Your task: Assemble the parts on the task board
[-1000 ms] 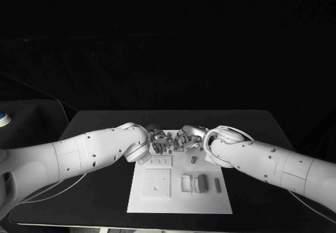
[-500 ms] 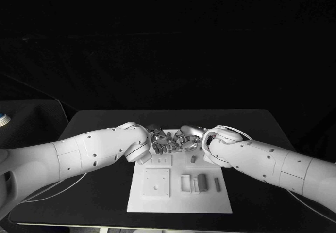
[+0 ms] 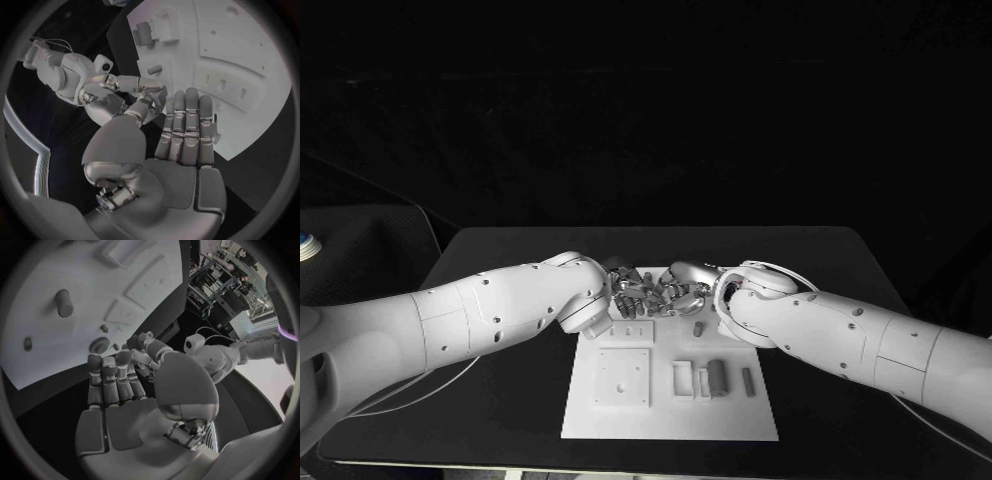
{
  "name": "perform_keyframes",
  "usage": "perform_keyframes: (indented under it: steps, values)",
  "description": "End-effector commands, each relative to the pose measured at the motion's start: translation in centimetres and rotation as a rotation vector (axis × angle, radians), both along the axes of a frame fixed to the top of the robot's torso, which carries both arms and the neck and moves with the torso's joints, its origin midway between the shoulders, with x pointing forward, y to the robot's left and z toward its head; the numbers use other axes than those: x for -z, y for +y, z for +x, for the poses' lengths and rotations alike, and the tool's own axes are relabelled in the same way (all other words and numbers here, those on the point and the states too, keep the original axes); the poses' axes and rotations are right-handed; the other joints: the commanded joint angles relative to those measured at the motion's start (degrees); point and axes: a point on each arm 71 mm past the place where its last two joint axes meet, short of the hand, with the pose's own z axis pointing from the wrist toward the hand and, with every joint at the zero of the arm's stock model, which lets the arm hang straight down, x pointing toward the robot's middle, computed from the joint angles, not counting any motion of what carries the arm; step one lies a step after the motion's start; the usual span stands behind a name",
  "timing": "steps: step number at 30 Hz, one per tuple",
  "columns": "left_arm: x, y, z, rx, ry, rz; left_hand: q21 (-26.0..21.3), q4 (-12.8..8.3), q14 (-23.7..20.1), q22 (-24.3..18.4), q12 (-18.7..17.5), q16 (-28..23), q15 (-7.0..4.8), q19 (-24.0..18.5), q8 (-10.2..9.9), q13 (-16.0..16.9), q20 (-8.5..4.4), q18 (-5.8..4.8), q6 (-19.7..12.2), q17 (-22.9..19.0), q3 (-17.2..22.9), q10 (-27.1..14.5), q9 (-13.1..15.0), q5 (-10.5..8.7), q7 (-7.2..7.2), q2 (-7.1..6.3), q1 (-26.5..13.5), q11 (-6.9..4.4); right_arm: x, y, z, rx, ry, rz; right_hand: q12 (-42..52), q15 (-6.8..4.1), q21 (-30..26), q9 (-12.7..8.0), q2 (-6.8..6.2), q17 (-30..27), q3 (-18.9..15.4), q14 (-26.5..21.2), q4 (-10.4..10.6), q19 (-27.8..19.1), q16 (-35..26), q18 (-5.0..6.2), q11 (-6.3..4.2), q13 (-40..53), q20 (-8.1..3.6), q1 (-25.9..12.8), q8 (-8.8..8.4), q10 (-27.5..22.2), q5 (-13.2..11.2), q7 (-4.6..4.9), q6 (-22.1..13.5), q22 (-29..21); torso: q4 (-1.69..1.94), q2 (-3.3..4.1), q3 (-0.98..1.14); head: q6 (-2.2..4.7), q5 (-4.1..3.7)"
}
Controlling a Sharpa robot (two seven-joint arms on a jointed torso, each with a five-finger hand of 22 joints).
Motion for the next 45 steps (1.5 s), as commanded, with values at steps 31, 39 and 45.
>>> perform_keyframes:
  steps: [31, 39, 45]
  values:
    - [-0.03, -0.09, 0.02, -0.009, 0.018, -0.092, 0.9, -1.16, 1.89, -0.05, 0.73, -0.24, -0.51, 1.4, 0.39, 0.27, 0.11, 0.76, 2.77, 2.08, 7.63, 2.66, 0.28, 0.3, -0.4, 2.12, 7.51, -0.63, 0.13, 0.05, 0.08, -0.011, 0.013, -0.028, 0.29, -0.19, 0.4, 0.11, 0.02, -0.08, 0.0, 0.41, 0.48, 0.61, 0.41, -0.39, -0.1, -0.1, -0.04, -0.9, 0.18, 0.31, -0.09, 0.04, 0.54, 0.03, -0.01, 0.08, 0.05, -0.1, -0.28]
    - [-0.1, 0.13, 0.18, -0.042, 0.019, -0.137, 1.85, -1.21, 3.64, 0.23, 1.59, 0.52, -1.13, 2.86, 1.72, 0.6, 0.03, 1.03, 5.46, 3.37, 9.84, 5.52, 1.03, 0.28, -0.96, 2.29, 9.0, -1.51, 0.13, -0.09, 0.15, -0.004, 0.008, -0.026, 0.28, -0.19, 0.4, 0.11, 0.01, -0.08, 0.0, 0.41, 0.49, 0.61, 0.41, -0.39, -0.1, -0.11, -0.04, -0.95, 0.18, 0.31, -0.09, 0.04, 0.55, 0.03, 0.02, 0.15, 0.04, -0.1, -0.37]
    - [-0.05, 0.2, 0.17, -0.039, 0.027, -0.137, 2.22, -1.28, 4.25, 0.35, 1.84, 0.82, -1.38, 3.39, 2.15, 0.71, -0.04, 1.17, 6.31, 3.86, 10.57, 6.48, 1.31, 0.28, -1.16, 2.3, 9.47, -1.83, 0.15, -0.23, 0.22, 0.001, 0.006, -0.026, 0.28, -0.19, 0.4, 0.11, -0.01, -0.08, -0.01, 0.41, 0.5, 0.62, 0.41, -0.39, -0.09, -0.12, -0.04, -0.99, 0.17, 0.3, -0.09, 0.04, 0.54, 0.03, 0.01, 0.15, 0.02, -0.18, -0.43]
